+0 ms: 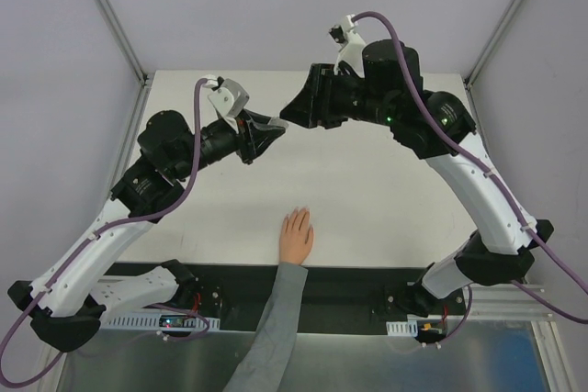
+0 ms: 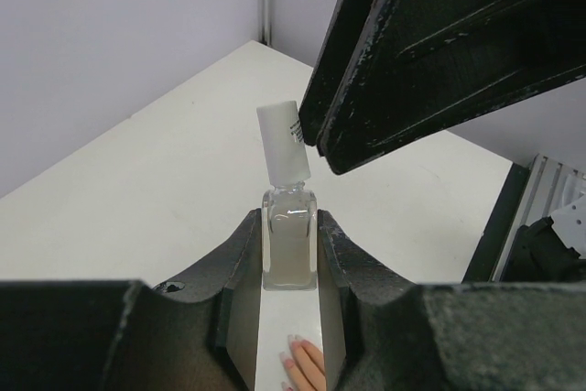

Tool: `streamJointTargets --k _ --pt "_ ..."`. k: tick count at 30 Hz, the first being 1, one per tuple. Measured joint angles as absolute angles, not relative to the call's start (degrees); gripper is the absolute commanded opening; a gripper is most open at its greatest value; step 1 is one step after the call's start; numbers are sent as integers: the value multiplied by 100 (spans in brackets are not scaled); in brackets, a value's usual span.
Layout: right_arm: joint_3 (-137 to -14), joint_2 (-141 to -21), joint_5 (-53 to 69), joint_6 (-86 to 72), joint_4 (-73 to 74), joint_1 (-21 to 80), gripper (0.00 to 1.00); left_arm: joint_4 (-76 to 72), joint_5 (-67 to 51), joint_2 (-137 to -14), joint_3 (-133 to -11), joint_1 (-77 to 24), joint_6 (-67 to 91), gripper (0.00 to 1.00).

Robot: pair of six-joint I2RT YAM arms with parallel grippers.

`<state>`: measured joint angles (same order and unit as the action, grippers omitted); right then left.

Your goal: Paint the nails

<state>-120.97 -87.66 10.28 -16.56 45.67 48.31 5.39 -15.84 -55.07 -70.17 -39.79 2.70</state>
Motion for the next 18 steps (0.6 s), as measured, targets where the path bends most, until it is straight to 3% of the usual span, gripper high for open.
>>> streamJointTargets --k 8,9,12,18 --pt "-12095 -8991 1212 -1743 4504 4831 37 548 -1601 -5513 -7043 -4021 270 0" --pt "-12090 -9008 1229 -1752 4497 4831 25 545 -1614 -5513 -7050 -4021 270 0" --pt "-12042 -9002 1284 -1774 4410 4814 1 572 -1653 -5511 -7059 -4021 274 0" --pt "-10962 -8525 2198 -1776 3433 4517 0 661 -1955 -5417 -7048 -4003 298 0"
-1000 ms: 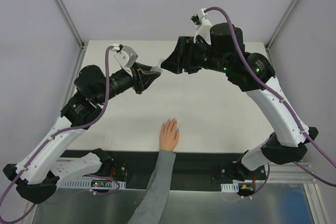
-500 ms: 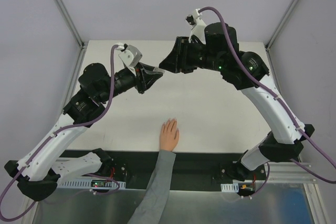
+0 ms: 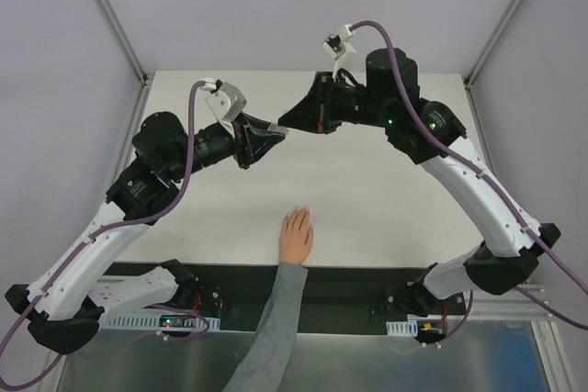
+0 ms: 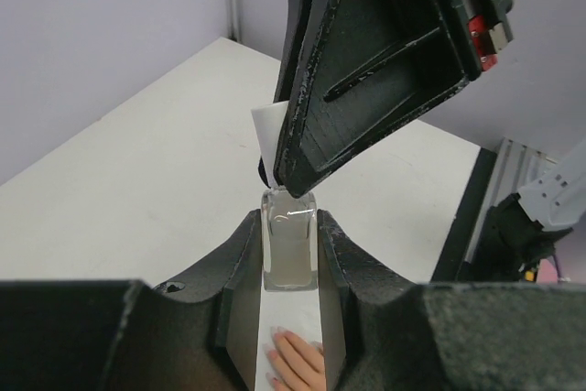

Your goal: Paint the nails

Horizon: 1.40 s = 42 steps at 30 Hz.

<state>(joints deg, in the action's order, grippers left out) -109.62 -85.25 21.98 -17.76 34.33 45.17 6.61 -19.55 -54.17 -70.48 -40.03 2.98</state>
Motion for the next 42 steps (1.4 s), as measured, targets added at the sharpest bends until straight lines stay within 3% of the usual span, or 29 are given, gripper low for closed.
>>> streamJointTargets --k 4,9,15,21,26,35,42 --pt "-9570 -7861 3439 -1852 1951 4237 0 659 -2630 -5336 -7008 -3922 517 0" --pt "-9070 -7721 4609 -2021 679 4125 3 368 -3201 -5081 -6864 -3813 884 0" --pt "-9166 -7684 4884 -2062 497 4150 43 78 -3465 -4993 -6845 -3817 1024 0" --pt "-9561 -7684 4506 -1815 1284 4211 64 -104 -3535 -5015 -6768 -3830 1035 0" --pt "-9776 -7684 4171 -1640 1761 4230 65 -128 -3546 -5024 -6766 -3830 1035 0" --pt "-10040 -7682 3868 -1472 2248 4230 47 -134 -3564 -5028 -6766 -3830 1074 0" --pt "-10097 -7686 3859 -1446 2355 4239 42 -128 -3573 -5078 -6766 -3830 1076 0"
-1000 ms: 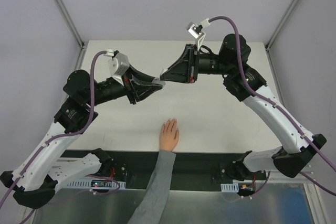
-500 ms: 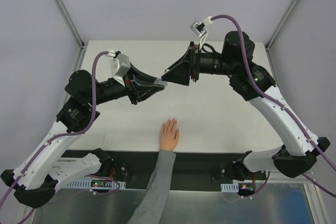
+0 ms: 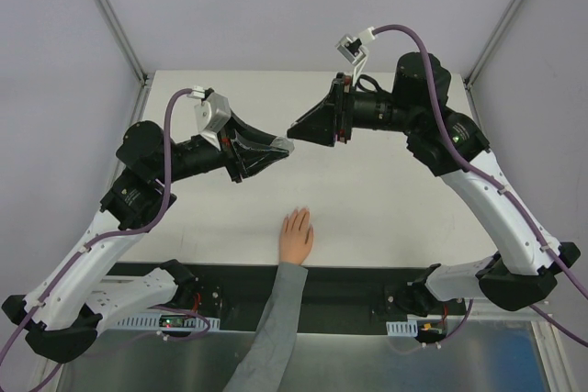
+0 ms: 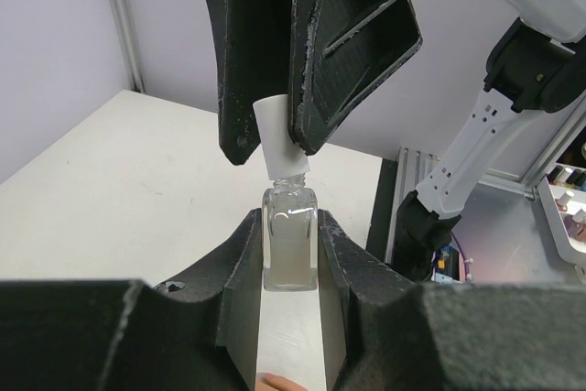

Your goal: Paint the nails

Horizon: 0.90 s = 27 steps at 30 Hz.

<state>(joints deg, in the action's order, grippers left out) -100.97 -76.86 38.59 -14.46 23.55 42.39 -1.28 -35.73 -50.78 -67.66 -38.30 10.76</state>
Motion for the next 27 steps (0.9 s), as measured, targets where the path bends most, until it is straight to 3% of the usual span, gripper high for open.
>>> streamJointTargets --k 7,10,11,13,27 --pt "-10106 -7690 3944 -1426 2401 4278 33 -128 -3573 -5078 -6766 -3830 1076 0" --pt "-10130 -7706 3988 -1402 2429 4296 18 -128 -3573 -5078 -6766 -3830 1076 0" --pt "-10162 -7725 3992 -1389 2440 4303 8 -128 -3570 -5078 -6766 -3830 1074 0" --pt "-10208 -7754 3986 -1345 2460 4309 1 -128 -3570 -5078 -6766 -3830 1076 0" --pt "-9926 -7196 3081 -952 2547 4397 1 91 -3404 -5076 -6746 -3863 1035 0"
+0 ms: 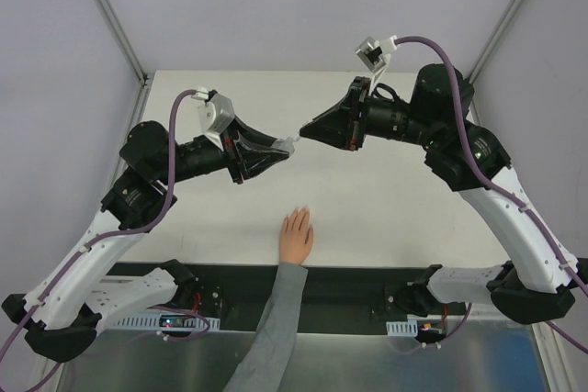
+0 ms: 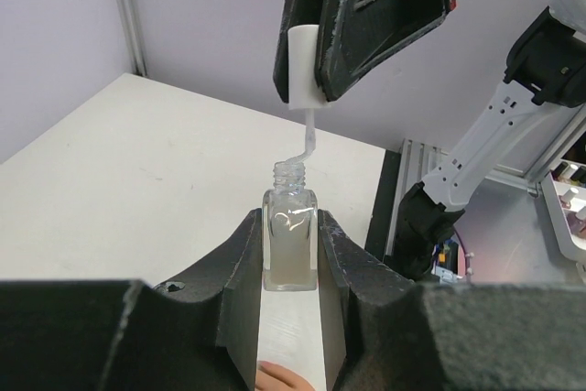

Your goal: Paint the nails

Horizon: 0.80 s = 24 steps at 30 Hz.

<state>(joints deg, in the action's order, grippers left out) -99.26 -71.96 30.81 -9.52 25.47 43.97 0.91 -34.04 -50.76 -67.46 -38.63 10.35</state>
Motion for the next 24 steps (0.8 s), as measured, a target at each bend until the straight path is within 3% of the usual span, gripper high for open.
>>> streamJointTargets --k 15,24 --pt "-9896 -7166 3024 -1000 2469 4399 1 130 -3367 -5063 -6724 -3863 969 0" --pt "-9550 -7019 2541 -1000 2333 4270 1 541 -2215 -4766 -6560 -3863 757 0"
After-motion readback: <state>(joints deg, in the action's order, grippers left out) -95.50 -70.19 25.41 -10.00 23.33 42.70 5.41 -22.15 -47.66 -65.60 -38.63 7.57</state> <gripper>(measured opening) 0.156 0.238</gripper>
